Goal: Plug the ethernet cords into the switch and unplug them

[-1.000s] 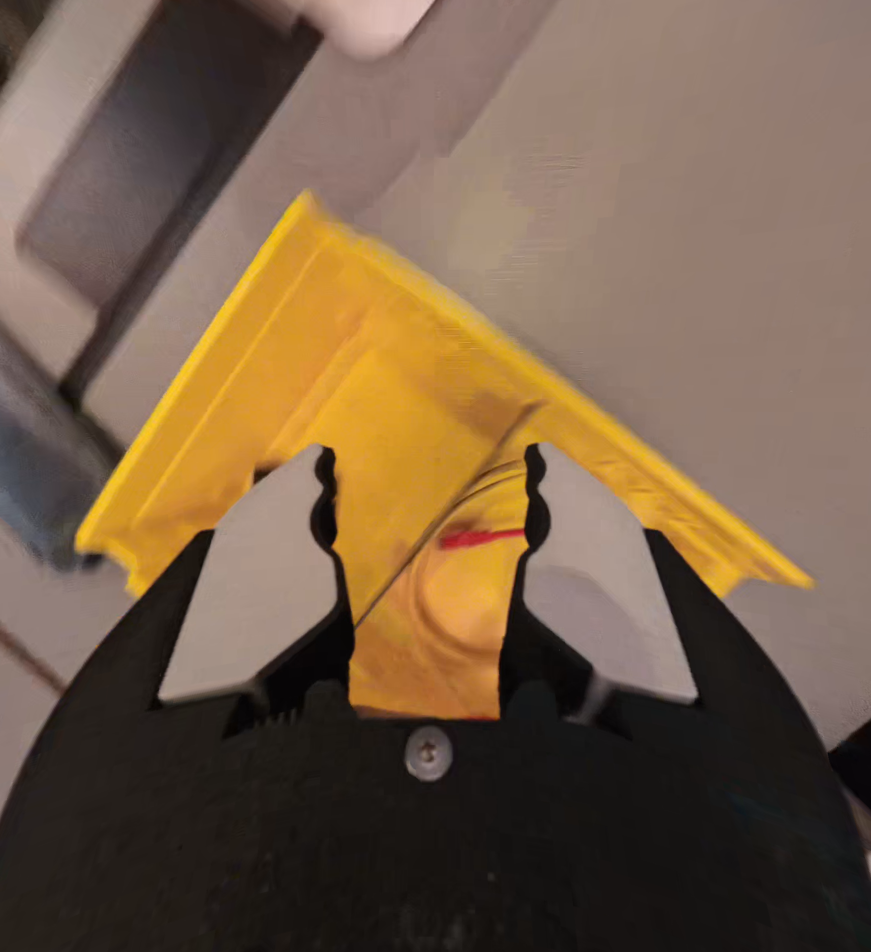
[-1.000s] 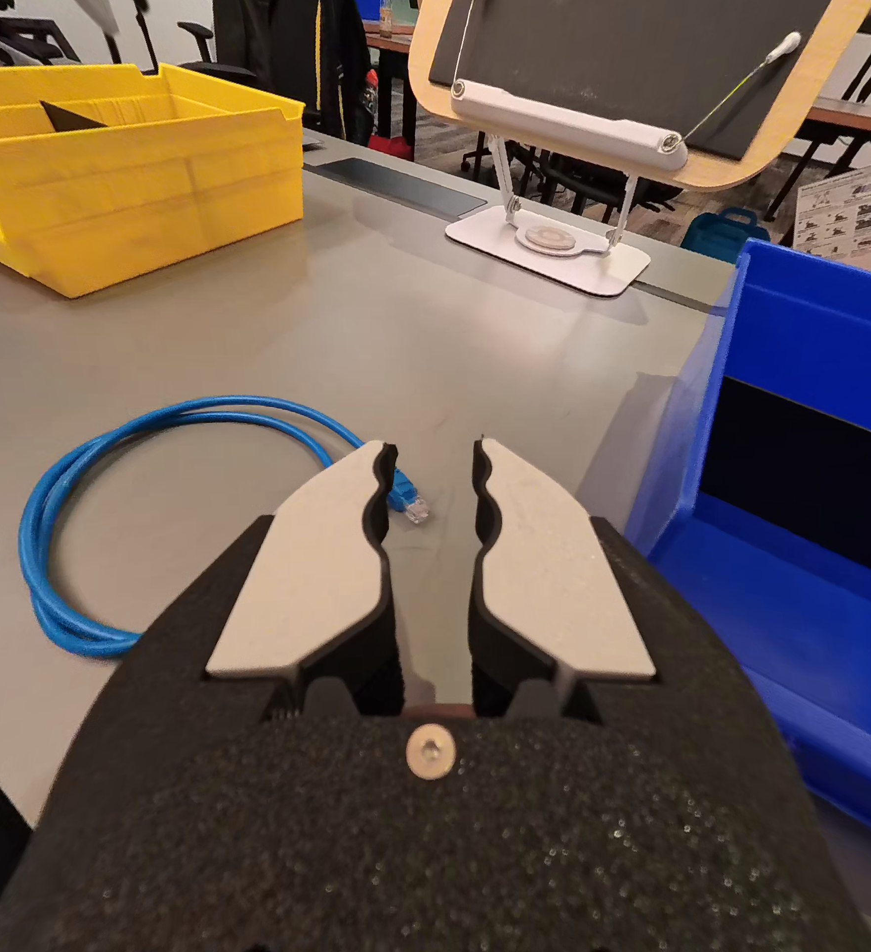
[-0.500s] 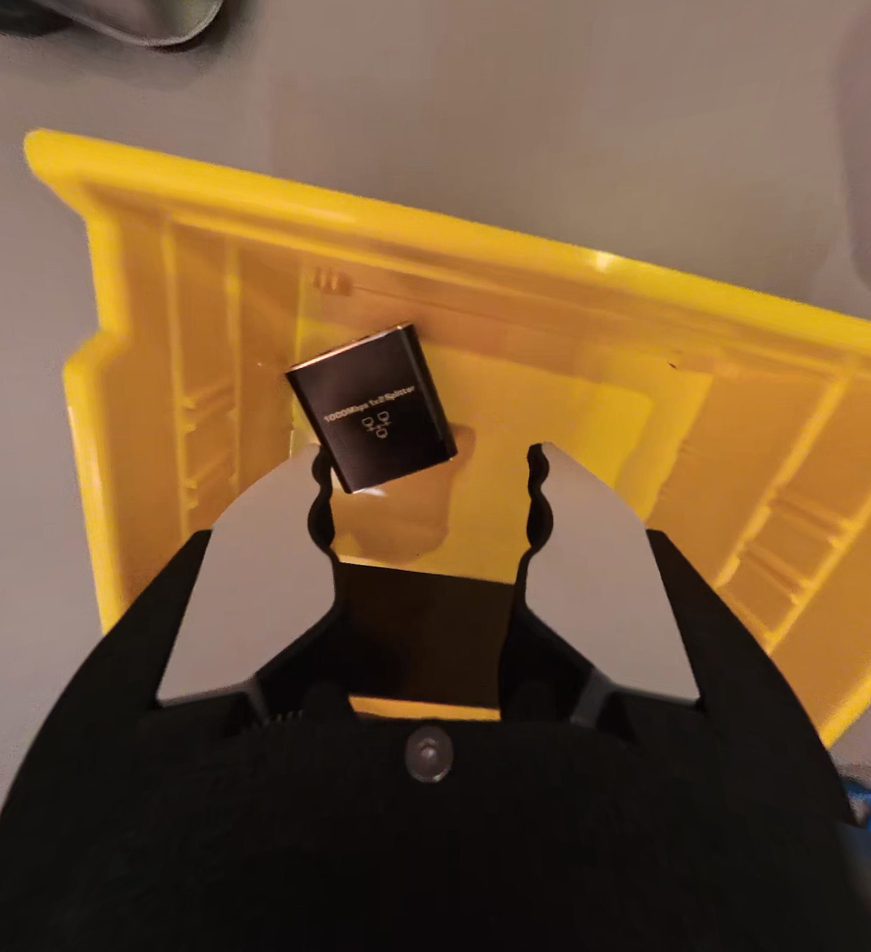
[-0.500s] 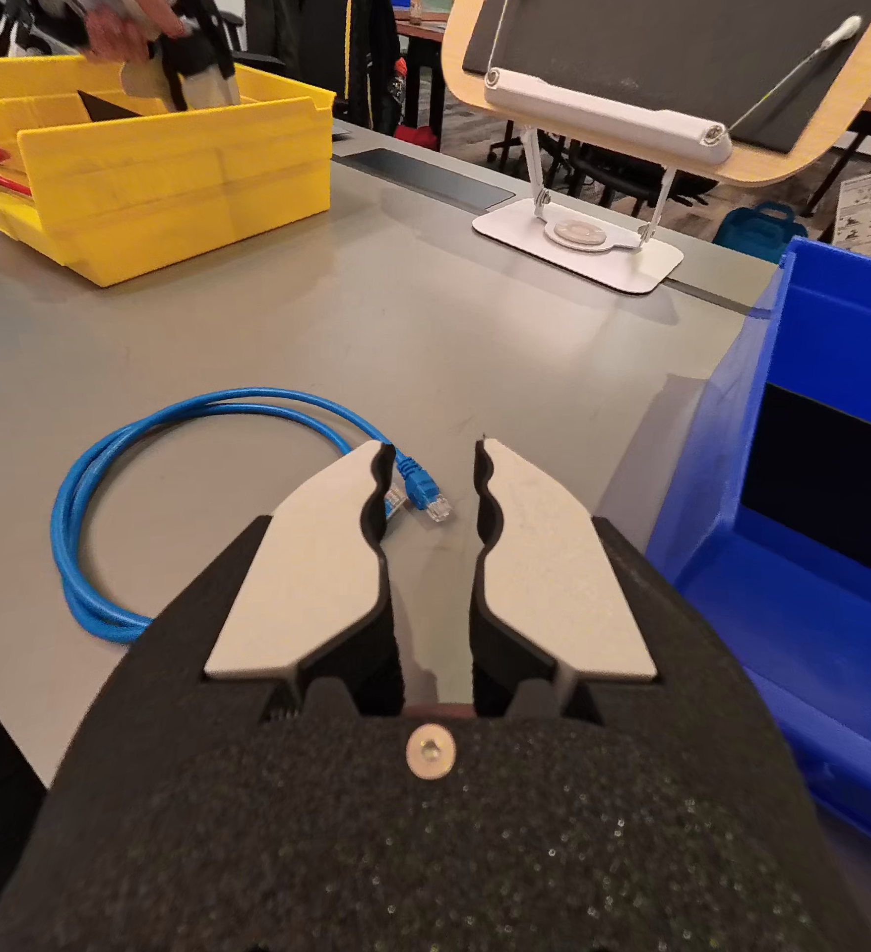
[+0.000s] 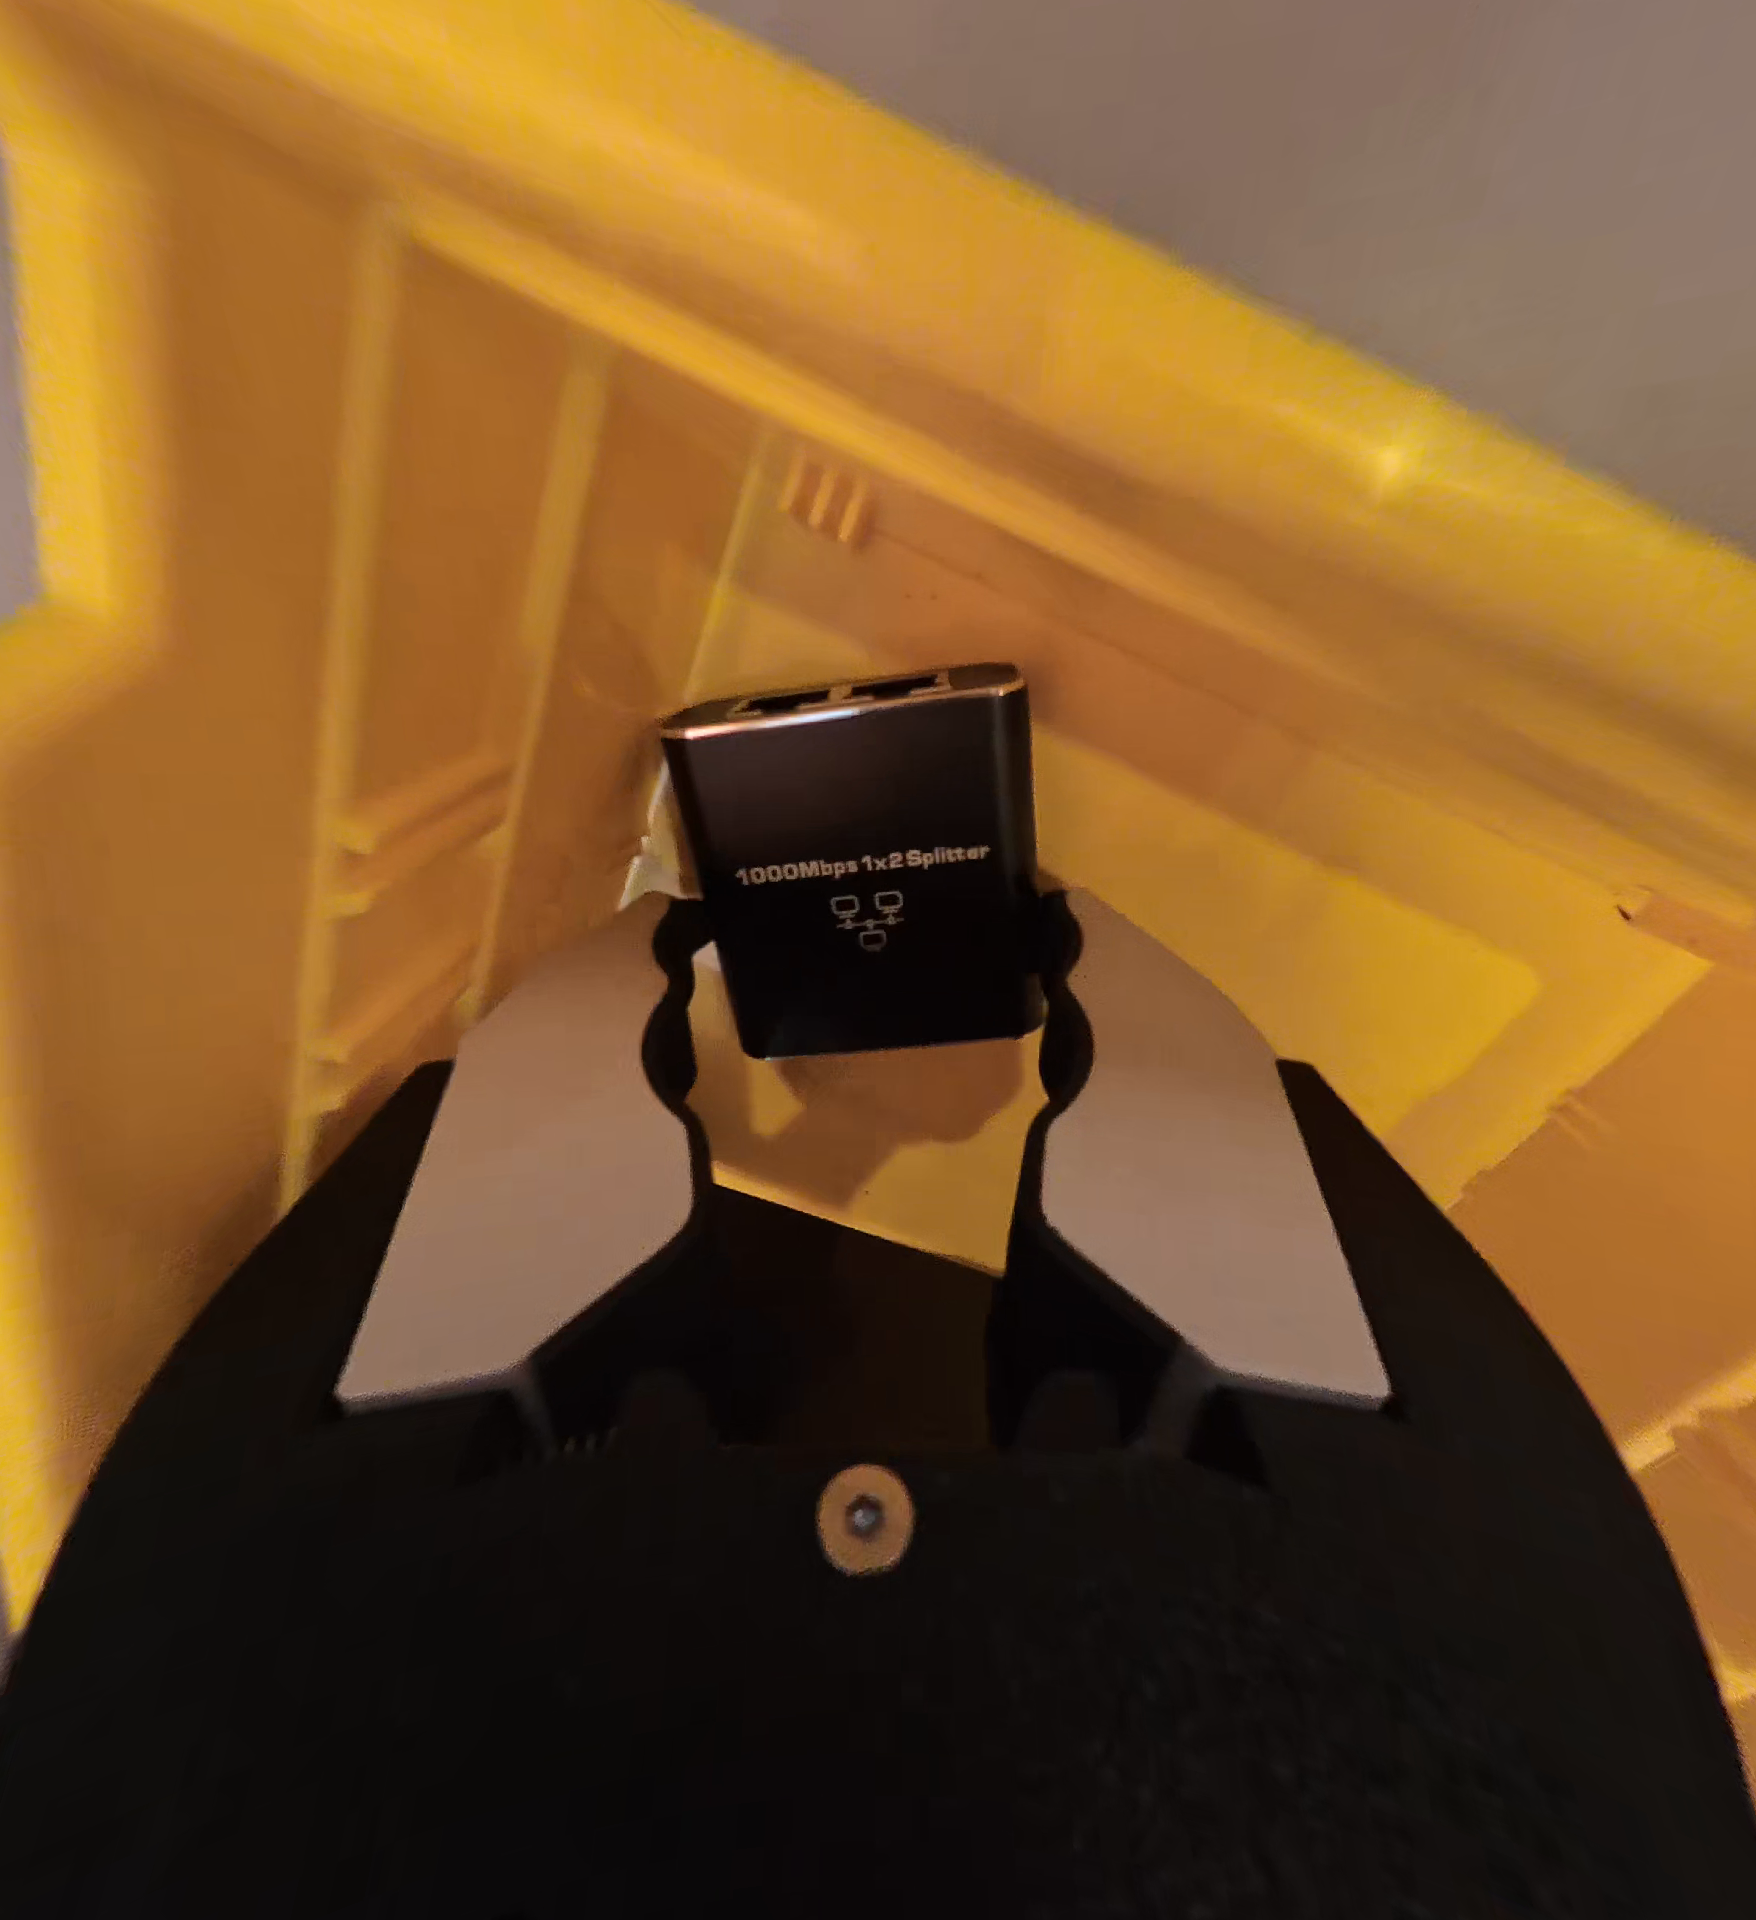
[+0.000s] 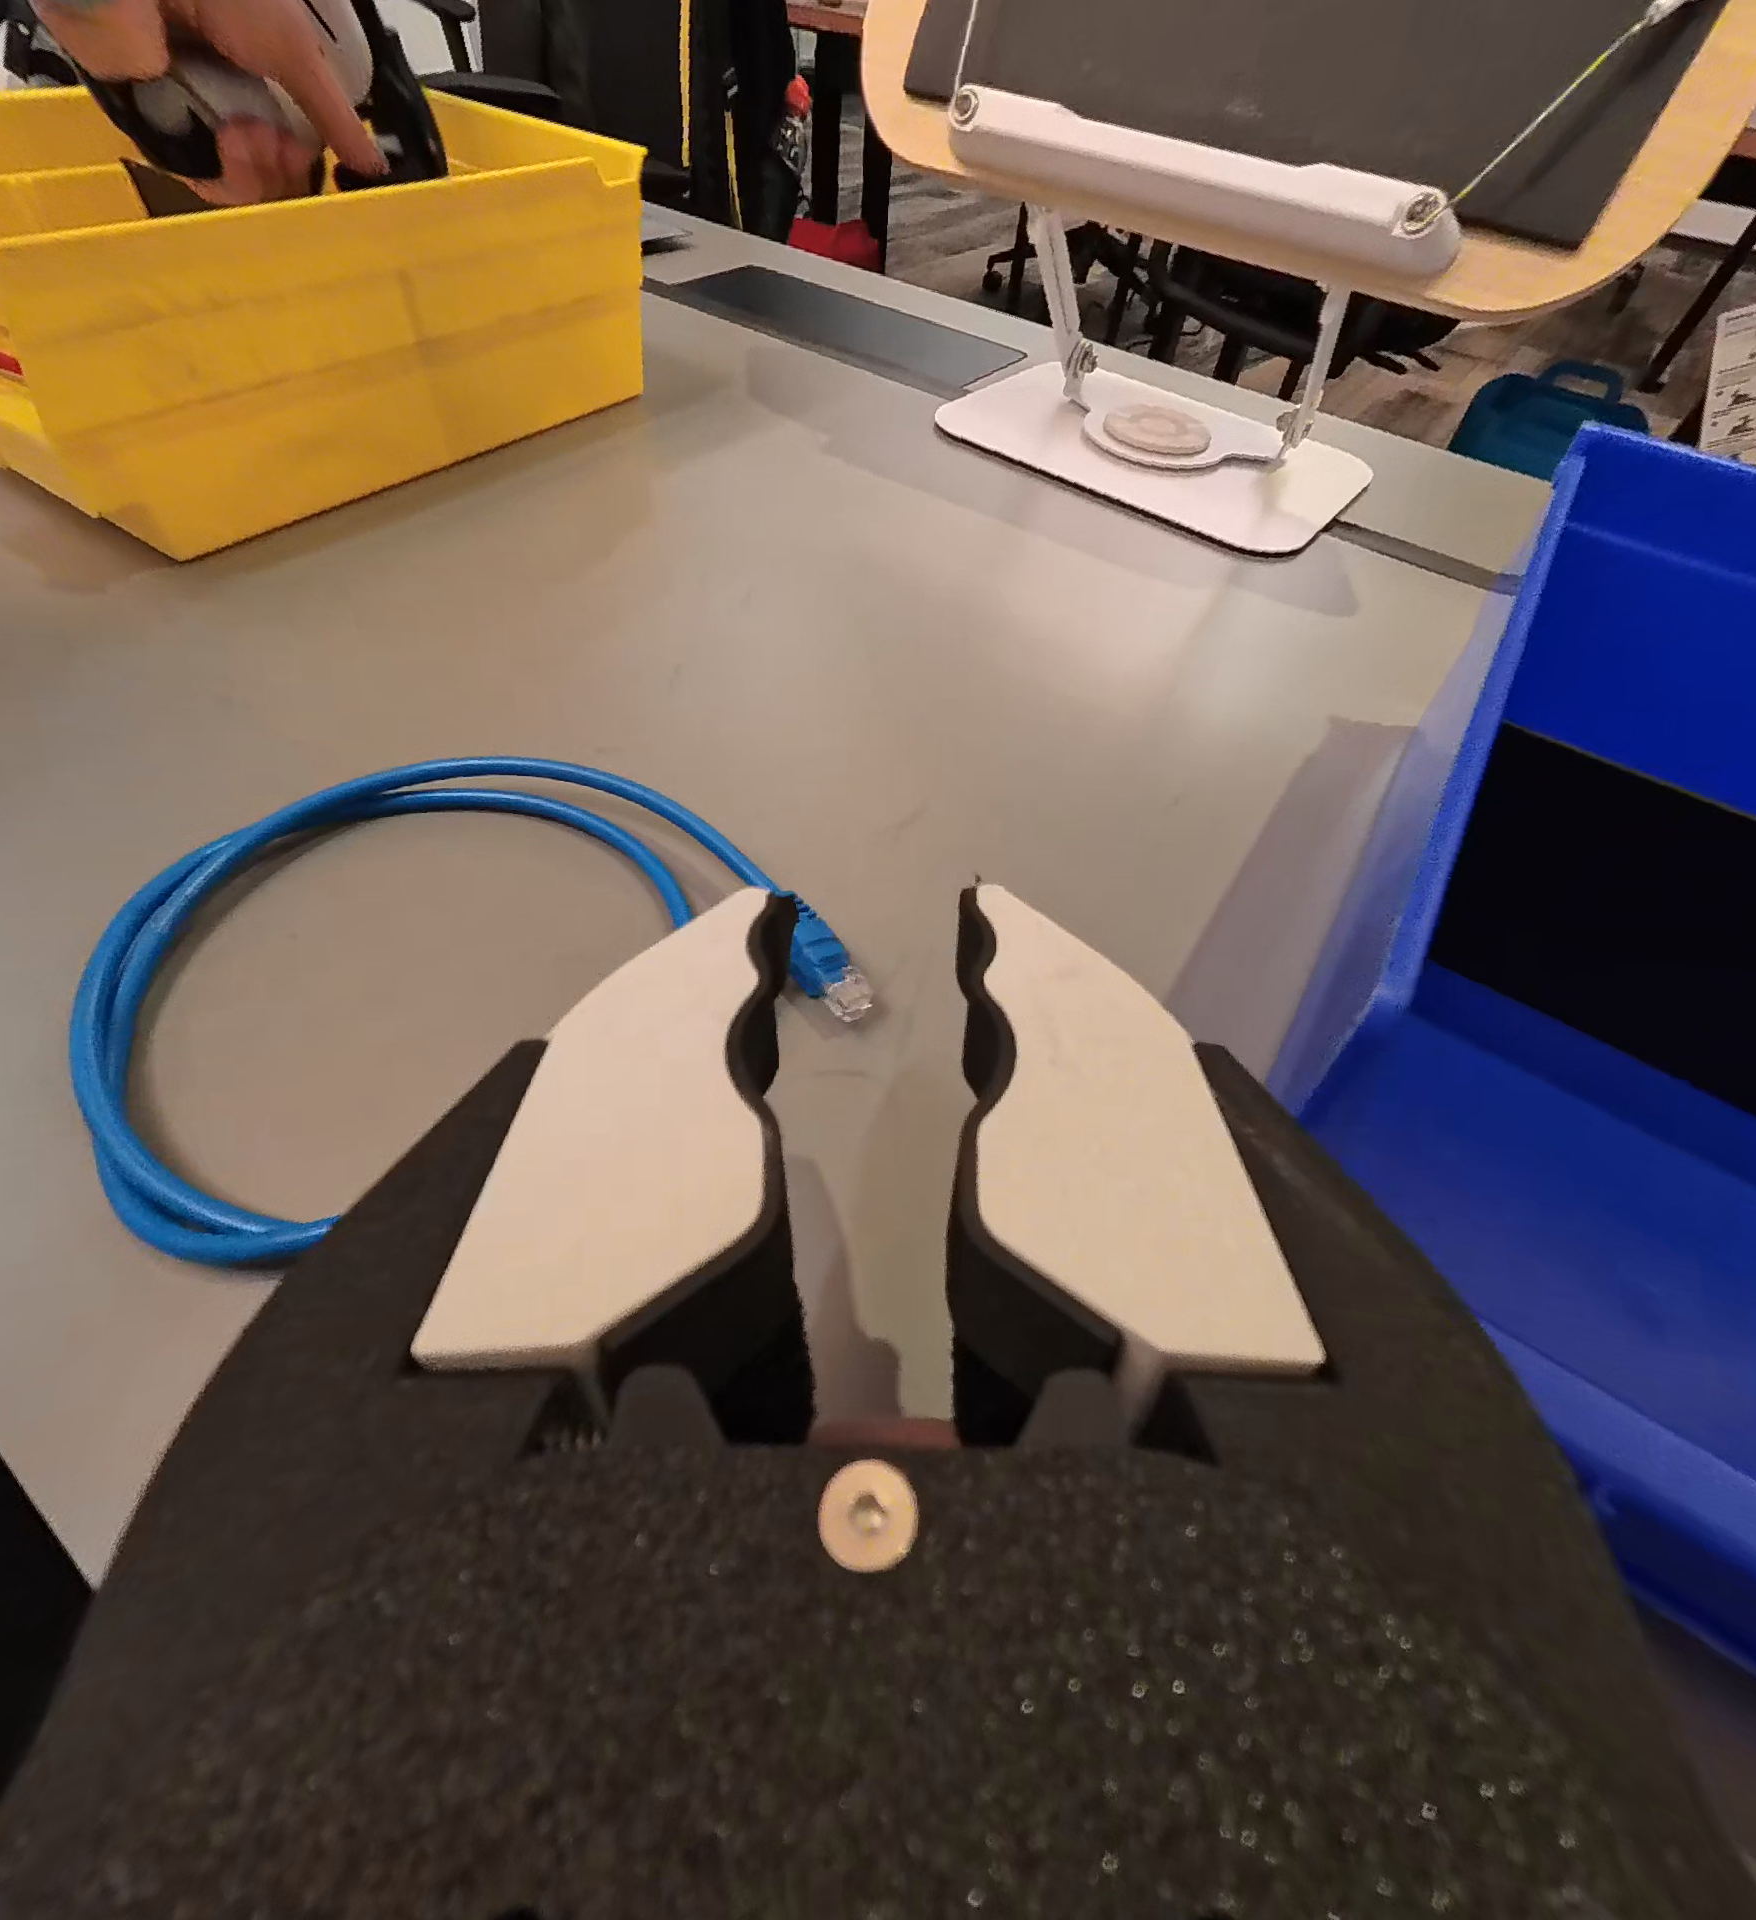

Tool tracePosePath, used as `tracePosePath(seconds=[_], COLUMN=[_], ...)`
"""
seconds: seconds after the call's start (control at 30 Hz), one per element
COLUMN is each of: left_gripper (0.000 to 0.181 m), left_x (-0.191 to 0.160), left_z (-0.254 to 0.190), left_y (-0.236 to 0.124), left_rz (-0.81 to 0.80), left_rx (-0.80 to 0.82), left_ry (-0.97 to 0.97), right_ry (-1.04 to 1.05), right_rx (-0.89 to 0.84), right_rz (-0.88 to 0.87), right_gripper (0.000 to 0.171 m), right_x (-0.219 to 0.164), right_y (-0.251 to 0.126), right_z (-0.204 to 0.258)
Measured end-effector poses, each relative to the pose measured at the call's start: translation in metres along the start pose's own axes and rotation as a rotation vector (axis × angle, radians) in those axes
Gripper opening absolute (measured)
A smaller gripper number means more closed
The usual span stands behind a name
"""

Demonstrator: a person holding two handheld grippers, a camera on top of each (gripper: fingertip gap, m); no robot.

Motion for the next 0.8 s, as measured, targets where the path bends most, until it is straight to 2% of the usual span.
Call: tracePosePath(seconds=[0.17,0.33,0.47,0.53,0.7,0.8], left_gripper=[0.061,0.059,0.059,0.059,0.059,0.059], left_x=[-0.009,-0.025,-0.049,-0.069,-0.150,-0.201], left_z=[-0.008,-0.025,-0.031,-0.038,-0.066,-0.091], left_y=[-0.002,-0.031,-0.067,-0.086,-0.126,-0.124], left_rz=[0.010,-0.072,-0.142,-0.178,-0.168,-0.107], left_rx=[-0.025,-0.265,-0.559,-0.774,-1.337,-1.472], left_ry=[0.111,0.230,0.312,0.363,0.453,0.520], right_ry=[-0.009,-0.004,0.001,0.000,-0.068,-0.099], right_rx=[-0.001,-0.004,0.002,0.007,0.056,0.094], right_rz=[-0.005,-0.032,-0.047,-0.057,-0.127,-0.164], right_gripper=[0.031,0.031,0.031,0.031,0.031,0.038], right_x=[0.002,0.007,0.009,0.012,0.036,0.059], right_y=[-0.001,-0.005,-0.007,-0.006,0.001,0.011], right_z=[0.002,0.002,0.004,0.007,0.032,0.050])
Point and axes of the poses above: each gripper's, where its closed fingertips meet, y out along the fingers, x out of its top, z = x × y across the jaws, the point moved 6 cm from there along -y, back along the fingers, and after that the axes turned 13 degrees about z, right-handed, at the moved point
